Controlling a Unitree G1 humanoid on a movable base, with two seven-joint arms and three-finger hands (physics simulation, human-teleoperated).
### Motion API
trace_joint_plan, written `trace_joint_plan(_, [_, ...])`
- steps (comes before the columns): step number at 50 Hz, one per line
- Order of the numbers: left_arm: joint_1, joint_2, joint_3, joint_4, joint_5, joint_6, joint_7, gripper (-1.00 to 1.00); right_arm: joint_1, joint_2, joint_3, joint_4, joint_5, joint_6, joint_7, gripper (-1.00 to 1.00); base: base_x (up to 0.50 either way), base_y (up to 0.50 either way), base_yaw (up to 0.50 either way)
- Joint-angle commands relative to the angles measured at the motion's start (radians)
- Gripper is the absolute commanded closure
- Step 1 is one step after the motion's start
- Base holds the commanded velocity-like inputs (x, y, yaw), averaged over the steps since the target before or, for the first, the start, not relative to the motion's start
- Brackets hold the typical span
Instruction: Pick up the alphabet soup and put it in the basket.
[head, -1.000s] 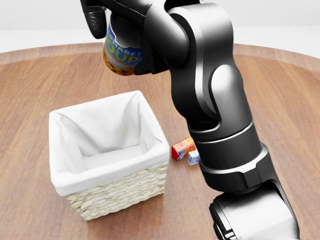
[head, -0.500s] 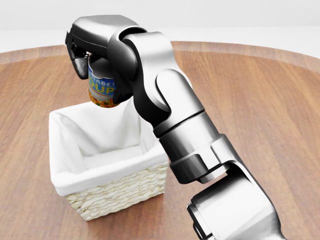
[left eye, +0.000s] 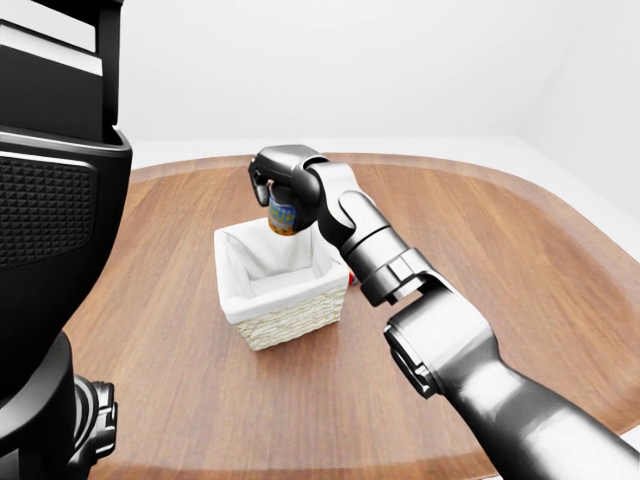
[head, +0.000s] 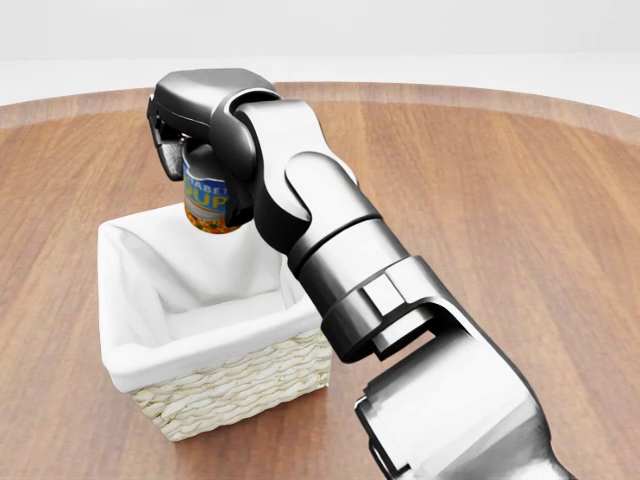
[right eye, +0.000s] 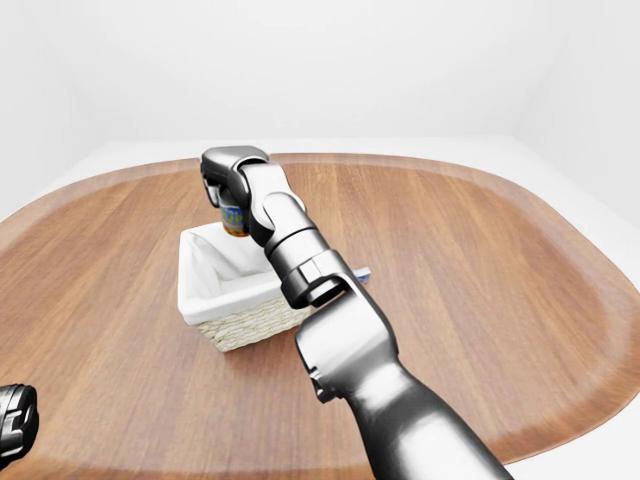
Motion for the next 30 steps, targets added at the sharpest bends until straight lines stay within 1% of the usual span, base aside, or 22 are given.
trace_joint_plan(1, [0.003, -0.001, 0.004, 0.0, 0.003, 0.0, 0.0, -1.0, -0.037, 0.008, -0.003, 0.085, 0.01, 0.0, -0.083, 0.93, 0.0, 0.0, 0.0])
trace_joint_plan(3, [0.001, -0.003, -0.002, 0.0, 0.005, 0.0, 0.0, -1.0, -0.037, 0.007, 0.016, 0.082, -0.017, 0.0, -0.077, 0.95, 0.0, 0.0, 0.0])
trace_joint_plan(5, [-0.001, -0.004, -0.001, 0.0, 0.003, 0.0, 0.0, -1.0, -0.038, 0.008, 0.012, 0.082, -0.022, 0.0, -0.077, 0.98, 0.0, 0.0, 0.0])
trace_joint_plan(27, [-0.002, -0.007, 0.0, 0.0, 0.0, 0.0, 0.0, -1.0, -0.037, 0.01, 0.002, 0.082, -0.032, 0.0, -0.076, 0.98, 0.0, 0.0, 0.0])
trace_joint_plan(30, [-0.002, -0.007, 0.0, 0.0, 0.0, 0.0, 0.0, -1.0, -0.037, 0.01, 0.002, 0.082, -0.032, 0.0, -0.076, 0.95, 0.0, 0.0, 0.0])
